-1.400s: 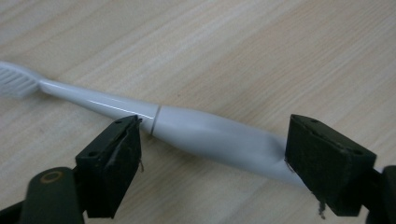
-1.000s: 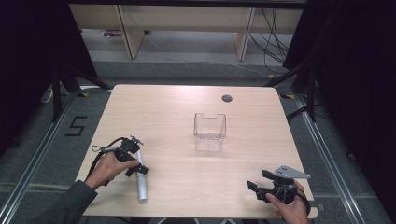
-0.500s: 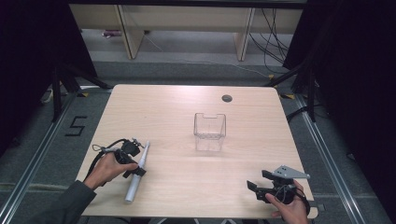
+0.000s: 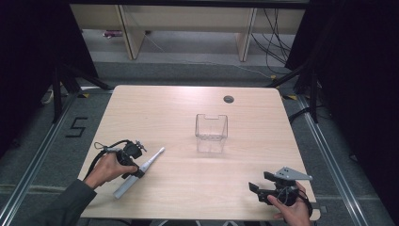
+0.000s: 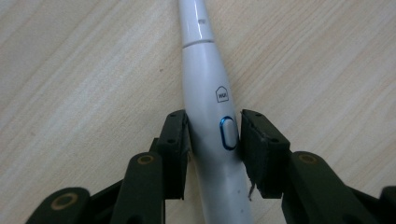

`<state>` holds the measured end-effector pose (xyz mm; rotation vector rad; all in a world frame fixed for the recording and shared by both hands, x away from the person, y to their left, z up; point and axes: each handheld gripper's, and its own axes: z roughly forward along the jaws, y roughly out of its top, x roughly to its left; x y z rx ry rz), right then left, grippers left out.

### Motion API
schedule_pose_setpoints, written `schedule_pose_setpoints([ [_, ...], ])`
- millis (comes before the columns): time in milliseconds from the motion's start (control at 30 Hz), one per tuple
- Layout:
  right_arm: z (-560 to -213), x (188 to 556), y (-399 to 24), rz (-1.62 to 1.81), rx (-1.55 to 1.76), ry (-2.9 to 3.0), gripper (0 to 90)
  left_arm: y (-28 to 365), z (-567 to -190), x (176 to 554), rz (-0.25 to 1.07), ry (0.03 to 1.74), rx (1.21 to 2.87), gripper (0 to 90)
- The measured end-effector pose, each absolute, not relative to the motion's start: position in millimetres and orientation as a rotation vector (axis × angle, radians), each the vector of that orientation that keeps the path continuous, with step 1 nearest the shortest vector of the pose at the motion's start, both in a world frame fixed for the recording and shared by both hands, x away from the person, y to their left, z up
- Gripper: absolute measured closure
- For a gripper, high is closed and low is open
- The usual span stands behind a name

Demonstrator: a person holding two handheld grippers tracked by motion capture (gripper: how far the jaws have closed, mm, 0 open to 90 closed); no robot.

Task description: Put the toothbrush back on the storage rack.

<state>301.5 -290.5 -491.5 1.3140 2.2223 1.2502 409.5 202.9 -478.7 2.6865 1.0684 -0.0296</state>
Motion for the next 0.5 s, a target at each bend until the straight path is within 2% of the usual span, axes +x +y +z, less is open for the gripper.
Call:
schedule_pose_setpoints([
  [500,-491.4,301.6,-290.3,1.252,1.299,2.222,21.1,201.2,-481.0,413.5,-0.049,1.029,2.75,64.8],
])
